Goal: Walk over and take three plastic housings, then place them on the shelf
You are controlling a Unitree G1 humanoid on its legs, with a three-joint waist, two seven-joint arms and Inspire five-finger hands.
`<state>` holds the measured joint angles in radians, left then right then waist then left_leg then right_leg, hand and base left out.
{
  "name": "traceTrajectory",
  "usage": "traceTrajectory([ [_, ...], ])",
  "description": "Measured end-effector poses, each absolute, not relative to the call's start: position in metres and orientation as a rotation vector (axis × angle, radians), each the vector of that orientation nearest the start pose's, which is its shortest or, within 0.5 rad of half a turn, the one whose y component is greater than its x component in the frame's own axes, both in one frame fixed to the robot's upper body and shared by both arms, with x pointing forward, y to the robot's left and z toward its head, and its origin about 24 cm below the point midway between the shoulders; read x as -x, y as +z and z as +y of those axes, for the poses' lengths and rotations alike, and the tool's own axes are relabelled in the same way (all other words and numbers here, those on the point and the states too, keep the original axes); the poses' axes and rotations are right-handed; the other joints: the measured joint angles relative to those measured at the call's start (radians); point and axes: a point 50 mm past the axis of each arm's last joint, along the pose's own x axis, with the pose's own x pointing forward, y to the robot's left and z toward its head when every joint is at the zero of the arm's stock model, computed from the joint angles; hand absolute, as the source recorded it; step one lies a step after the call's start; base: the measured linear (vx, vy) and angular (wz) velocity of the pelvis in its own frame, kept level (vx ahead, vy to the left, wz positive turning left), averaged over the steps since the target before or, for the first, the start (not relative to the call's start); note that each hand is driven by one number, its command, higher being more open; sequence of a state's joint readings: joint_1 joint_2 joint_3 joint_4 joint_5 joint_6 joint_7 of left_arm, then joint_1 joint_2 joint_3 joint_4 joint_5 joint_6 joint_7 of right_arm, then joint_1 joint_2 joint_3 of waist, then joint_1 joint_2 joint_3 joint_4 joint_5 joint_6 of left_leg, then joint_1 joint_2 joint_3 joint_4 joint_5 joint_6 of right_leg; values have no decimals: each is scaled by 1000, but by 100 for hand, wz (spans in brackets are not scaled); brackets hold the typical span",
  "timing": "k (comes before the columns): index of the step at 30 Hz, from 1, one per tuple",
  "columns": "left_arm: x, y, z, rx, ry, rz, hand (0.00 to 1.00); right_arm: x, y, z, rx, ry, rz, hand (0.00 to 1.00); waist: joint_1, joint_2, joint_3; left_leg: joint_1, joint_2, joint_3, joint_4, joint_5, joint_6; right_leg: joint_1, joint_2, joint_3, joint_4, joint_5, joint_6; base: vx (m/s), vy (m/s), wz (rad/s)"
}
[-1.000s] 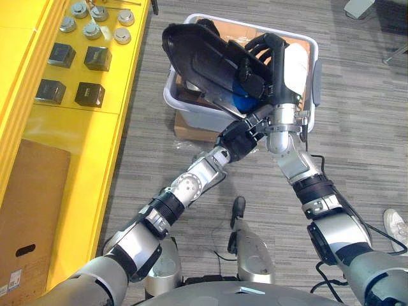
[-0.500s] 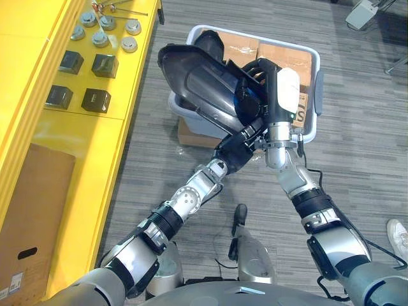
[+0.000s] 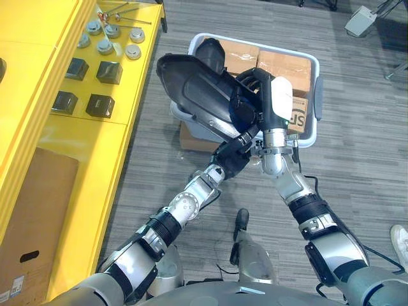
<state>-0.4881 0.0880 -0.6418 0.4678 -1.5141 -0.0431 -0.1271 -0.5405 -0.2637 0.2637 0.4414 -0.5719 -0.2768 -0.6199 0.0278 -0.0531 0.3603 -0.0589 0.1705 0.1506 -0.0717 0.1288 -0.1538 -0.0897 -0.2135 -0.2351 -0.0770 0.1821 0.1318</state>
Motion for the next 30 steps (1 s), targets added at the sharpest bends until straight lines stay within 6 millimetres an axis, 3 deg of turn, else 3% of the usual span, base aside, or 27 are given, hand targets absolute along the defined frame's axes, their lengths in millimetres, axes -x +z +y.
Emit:
traceTrajectory([
  [8, -284, 31, 15, 1010, -568, 387, 0, -321, 104, -130, 745, -180, -607, 0, -2, 7, -55, 18, 0, -1, 0, -13, -2, 20, -1, -4, 0, -16, 4, -2, -1, 0],
  [9, -283, 30, 15, 1005, -567, 387, 0, -320, 103, -130, 744, -179, -605, 100, -2, 8, -60, 19, 0, -1, 0, -14, -3, 21, -2, -4, 0, -17, 5, 0, 0, 0],
  [22, -285, 29, 21, 756, -540, 321, 0, -314, 90, -138, 720, -172, -535, 100, 0, 12, -78, 36, 0, 1, -2, -23, -4, 36, -2, -6, 0, -25, 7, 1, -1, 0],
  [30, -280, 25, 27, 713, -514, 306, 0, -311, 83, -136, 723, -143, -512, 100, 1, 16, -117, 38, 0, 1, -2, -27, -5, 39, -2, -6, 0, -28, 10, 0, 0, 0],
])
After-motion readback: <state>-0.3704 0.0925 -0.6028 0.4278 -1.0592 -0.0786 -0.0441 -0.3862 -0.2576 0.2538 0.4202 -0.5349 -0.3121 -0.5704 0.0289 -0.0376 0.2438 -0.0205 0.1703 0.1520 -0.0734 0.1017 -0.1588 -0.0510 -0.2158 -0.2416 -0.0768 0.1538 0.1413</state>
